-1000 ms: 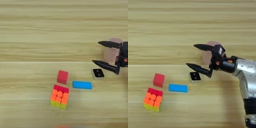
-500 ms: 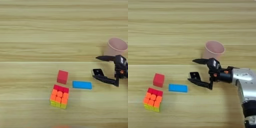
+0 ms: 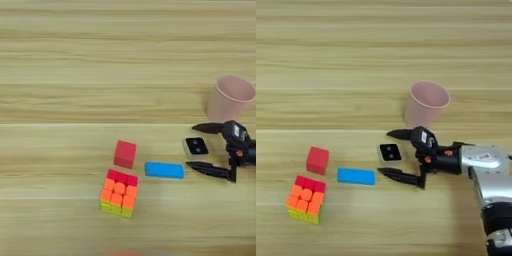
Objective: Move the objects on the table
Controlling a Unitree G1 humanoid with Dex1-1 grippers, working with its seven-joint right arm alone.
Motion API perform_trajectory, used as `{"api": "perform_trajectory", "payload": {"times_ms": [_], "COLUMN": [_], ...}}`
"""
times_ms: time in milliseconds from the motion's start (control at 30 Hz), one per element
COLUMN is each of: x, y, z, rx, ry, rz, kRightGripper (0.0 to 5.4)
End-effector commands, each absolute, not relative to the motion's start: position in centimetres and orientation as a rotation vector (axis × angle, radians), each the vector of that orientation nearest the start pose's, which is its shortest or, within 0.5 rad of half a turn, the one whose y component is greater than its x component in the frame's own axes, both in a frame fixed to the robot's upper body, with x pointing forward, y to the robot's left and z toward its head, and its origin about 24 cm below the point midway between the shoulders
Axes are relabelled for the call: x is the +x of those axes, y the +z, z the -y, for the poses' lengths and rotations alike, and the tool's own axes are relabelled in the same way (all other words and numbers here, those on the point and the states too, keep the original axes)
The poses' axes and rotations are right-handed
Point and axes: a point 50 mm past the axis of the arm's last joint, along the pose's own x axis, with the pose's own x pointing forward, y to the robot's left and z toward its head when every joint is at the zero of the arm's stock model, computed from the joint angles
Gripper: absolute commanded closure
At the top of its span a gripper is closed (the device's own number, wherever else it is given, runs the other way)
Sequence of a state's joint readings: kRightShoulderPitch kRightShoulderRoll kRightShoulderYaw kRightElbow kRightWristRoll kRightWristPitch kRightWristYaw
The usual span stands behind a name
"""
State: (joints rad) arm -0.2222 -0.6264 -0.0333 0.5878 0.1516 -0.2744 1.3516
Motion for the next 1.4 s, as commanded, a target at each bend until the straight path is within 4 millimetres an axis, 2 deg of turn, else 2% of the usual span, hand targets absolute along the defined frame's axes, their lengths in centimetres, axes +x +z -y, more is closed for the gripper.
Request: {"api": "perform_trajectory", "payload": {"times_ms": [33,267,933,1400], "x": [26.5,26.6,27.0,27.1], "y": [6.1,5.5,5.2,5.5], "z": [26.9,26.8,26.6,26.4], "rx": [-0.455,-0.455,-0.437,-0.434], "ry": [1.102,1.098,1.087,1.095], "rz": [-0.258,-0.283,-0.288,-0.266], "kRightGripper": [0.04,0.04,2.31,2.36]}}
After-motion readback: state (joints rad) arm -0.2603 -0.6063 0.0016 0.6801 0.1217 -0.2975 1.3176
